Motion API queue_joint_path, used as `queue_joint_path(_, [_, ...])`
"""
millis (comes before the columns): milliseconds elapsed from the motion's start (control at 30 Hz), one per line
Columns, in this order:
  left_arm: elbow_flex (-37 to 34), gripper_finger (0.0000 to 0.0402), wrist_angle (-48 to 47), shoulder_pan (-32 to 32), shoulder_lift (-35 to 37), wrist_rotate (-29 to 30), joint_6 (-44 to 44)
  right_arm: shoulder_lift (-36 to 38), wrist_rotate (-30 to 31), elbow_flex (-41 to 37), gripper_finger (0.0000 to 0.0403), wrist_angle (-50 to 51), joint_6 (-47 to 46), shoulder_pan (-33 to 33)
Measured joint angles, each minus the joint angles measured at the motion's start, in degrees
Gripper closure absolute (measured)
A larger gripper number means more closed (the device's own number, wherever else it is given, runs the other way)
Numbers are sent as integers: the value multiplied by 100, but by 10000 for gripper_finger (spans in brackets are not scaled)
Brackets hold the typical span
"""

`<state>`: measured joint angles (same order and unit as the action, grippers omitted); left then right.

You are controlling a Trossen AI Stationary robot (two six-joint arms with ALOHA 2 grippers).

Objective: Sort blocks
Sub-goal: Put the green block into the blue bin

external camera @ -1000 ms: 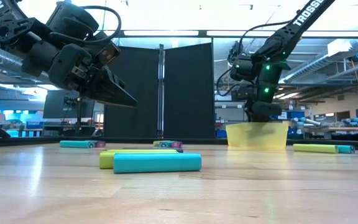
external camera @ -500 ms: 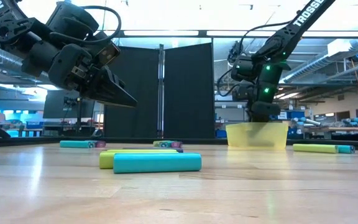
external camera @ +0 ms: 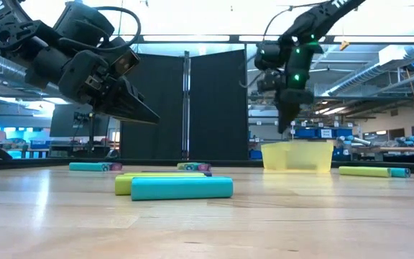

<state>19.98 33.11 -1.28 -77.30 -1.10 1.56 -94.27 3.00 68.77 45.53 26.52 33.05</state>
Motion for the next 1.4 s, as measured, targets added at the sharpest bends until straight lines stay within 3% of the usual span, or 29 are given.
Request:
queue_joint_path(100, [60,394,-45,-4,0,0,60,100,-372,-23,392,-122,-25,-303])
queue_joint_path(300, [306,394,-482,-207,0,-113,64,290,-699,-160,376,-533,-668,-984])
queue_joint_path(433, [540,394,-922,-462,0,-134,57,420,-716,-490,391,-1193,-999,-1499])
queue_joint_path(667, [1196,394,-2418,-670,15,134,44,449,-584,-1144,382,-2243,-1703,-2367])
queue_joint_path(800, [1731,394,-3828,-477,15,289,-93,449,-456,-1443,380,-2623,-2070,-2788])
queue_joint_path(967, [2140,394,-4846,-111,15,244,-414,449,-46,-1672,394,-2876,-2324,-3266])
queue_joint_path(1100, [2226,394,-4991,301,15,173,-418,449,492,-1775,386,-2982,-2414,-3553])
queue_joint_path(1400, [2226,394,-4662,1224,2,-164,638,449,1185,-1784,393,-2877,-2786,-3870])
